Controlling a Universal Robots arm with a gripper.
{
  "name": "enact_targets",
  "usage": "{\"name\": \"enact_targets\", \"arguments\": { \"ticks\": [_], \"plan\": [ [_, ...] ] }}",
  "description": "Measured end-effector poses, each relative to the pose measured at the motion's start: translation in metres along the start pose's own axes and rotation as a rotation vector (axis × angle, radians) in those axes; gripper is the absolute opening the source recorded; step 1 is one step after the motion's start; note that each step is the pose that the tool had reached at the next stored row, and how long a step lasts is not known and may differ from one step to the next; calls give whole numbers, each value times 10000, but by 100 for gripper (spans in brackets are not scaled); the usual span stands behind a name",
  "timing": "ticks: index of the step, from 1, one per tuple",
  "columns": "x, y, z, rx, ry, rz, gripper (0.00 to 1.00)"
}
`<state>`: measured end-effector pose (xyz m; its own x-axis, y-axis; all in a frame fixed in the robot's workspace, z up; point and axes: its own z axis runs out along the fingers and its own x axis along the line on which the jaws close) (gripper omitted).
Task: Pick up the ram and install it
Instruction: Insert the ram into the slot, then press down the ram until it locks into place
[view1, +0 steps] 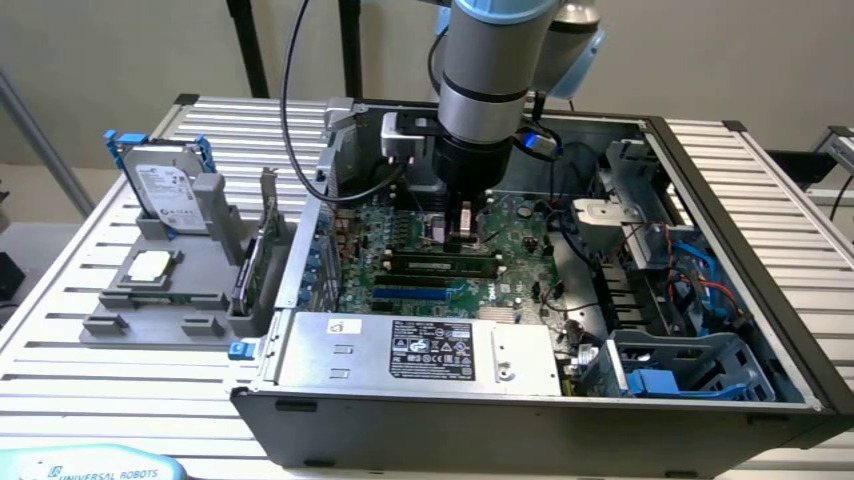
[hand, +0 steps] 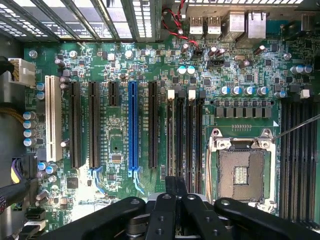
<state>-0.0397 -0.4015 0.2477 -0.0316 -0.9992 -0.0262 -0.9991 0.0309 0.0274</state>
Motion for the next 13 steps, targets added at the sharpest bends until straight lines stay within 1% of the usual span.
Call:
{"name": "enact_targets", "arguments": {
  "ticks": [13],
  "plan": [
    [0,0,0,-1,-9,0,11]
  ]
}}
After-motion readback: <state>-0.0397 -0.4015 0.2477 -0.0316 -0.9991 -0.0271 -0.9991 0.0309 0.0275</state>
